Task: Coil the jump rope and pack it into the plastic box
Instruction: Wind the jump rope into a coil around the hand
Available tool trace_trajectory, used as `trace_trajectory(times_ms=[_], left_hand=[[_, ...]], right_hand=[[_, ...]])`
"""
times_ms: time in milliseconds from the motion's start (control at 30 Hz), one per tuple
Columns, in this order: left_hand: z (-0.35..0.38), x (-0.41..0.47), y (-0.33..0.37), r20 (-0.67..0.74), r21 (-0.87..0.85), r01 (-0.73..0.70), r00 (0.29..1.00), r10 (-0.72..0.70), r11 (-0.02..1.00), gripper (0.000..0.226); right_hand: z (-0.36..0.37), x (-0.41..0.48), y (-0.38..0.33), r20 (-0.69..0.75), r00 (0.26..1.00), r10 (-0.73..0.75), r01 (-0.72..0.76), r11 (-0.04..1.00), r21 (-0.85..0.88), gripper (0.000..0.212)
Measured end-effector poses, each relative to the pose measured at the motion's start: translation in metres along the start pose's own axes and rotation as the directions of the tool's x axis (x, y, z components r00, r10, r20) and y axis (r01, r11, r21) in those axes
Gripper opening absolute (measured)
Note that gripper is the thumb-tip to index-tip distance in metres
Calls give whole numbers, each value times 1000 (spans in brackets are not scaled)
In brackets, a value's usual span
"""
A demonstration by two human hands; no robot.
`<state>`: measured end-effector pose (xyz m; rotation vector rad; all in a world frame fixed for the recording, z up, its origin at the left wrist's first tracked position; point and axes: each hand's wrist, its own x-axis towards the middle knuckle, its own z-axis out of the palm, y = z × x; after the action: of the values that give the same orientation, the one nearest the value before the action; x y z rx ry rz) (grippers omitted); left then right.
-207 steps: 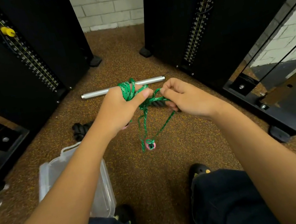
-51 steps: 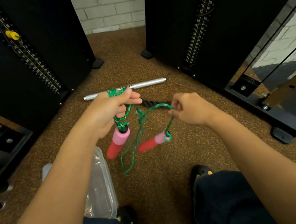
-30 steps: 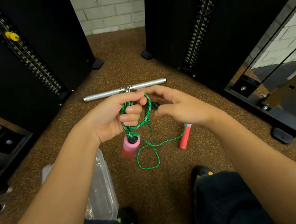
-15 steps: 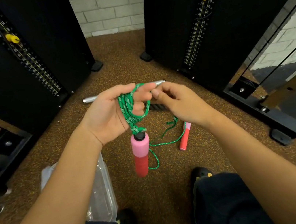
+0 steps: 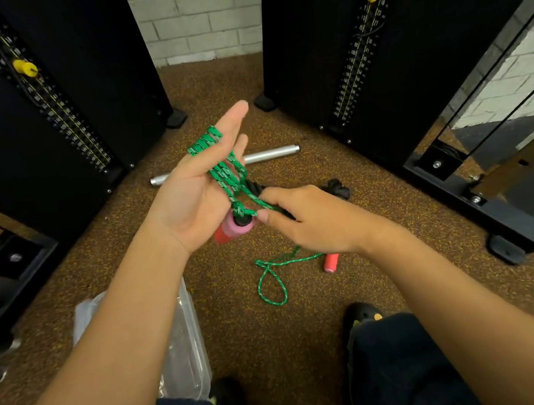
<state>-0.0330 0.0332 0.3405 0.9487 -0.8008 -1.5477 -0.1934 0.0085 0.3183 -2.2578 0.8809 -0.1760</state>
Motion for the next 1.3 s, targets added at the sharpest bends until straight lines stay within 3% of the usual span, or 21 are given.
trace_trajectory(times_ms=[67,133,267,367,400,500,633,733,833,967,1133,1300], left_hand=[[-2,3,-4,-85,376,3,996,32,927,34],[-2,4,-11,-99,620,43,995,23,783,35],[9,-1,-20,-55,811,81,997,-61,580,29],[10,-2,-20,-50,857,100,993,-111,505,70],[10,-2,-19,-35,840,107,989,-144,533,76],[12,-3,-15,101,644,137,960,-261,753,85],[13,-4,-9,248,202,172,944,-220,964,42],[9,0,-2,260,-219,174,959,-114,960,35],[2,1,5,208,-427,92,978,-1,899,32],[-3,2,5,33,-436,-26,998,45,900,33],[1,7,1,-204,-242,-143,974,94,960,30],[4,7,-3,-238,-124,-109,968,77,986,27]], right_hand=[[-4,-2,0,-55,998,-15,16,1000,7,12],[-9,-4,0,-131,991,-40,41,999,3,10],[-18,-6,2,-264,963,-47,56,998,27,17],[-28,-7,5,-325,946,-23,62,992,111,24],[-31,-7,6,-334,942,-10,64,986,153,24],[-35,-6,12,-334,941,52,55,952,302,19],[-30,-3,16,-265,959,101,28,897,441,14],[-25,-2,18,-192,970,149,-44,886,462,20],[-19,-1,16,-144,977,157,-88,912,400,25],[-18,-3,12,-130,985,110,-83,976,201,23],[-17,-6,7,-100,995,15,-10,999,44,21],[-7,-6,-1,-97,994,-58,60,998,24,18]])
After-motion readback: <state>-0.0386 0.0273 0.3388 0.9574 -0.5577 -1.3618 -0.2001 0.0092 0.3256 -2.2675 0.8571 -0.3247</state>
